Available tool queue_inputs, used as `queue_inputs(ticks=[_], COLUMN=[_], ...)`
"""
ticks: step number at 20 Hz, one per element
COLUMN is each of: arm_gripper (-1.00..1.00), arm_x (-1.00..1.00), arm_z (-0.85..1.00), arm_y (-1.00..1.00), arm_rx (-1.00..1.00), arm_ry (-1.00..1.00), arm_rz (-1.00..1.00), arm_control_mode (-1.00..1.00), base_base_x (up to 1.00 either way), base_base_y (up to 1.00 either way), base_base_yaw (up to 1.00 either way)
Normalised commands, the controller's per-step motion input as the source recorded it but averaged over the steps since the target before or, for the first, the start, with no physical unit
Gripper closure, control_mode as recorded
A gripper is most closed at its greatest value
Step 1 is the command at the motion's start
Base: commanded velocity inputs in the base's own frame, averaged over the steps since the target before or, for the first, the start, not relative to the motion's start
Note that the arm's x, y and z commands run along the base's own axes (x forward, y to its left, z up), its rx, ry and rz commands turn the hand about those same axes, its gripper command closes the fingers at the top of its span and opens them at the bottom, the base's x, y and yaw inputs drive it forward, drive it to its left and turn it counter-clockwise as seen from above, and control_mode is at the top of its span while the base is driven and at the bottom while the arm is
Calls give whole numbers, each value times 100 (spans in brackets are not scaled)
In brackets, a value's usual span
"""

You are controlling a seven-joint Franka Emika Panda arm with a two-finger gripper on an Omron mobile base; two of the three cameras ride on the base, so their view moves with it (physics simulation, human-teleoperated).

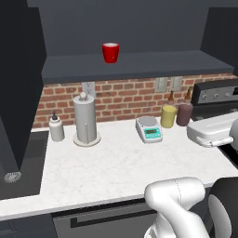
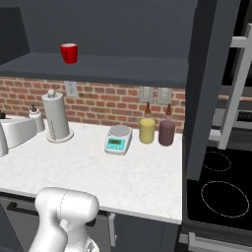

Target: Gather all objects into one cabinet and sort the glasses and bowls to opposite sides.

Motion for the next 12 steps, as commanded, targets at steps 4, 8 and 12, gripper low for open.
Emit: queue_inputs(ticks=[4, 8, 12], arm_gripper=[-100, -100, -100], arm_x=[0, 0, 4], arm_z=[0, 0, 11], arm_y=[0, 0, 0], arm_rx=[0, 0, 0], arm_ry=[0, 0, 4], arm_rz=[0, 0, 0], arm_control_mode=[100, 100, -100], base_base_x=[16, 13, 8], base_base_y=[1, 0, 0], base_base_yaw=[3, 0, 0])
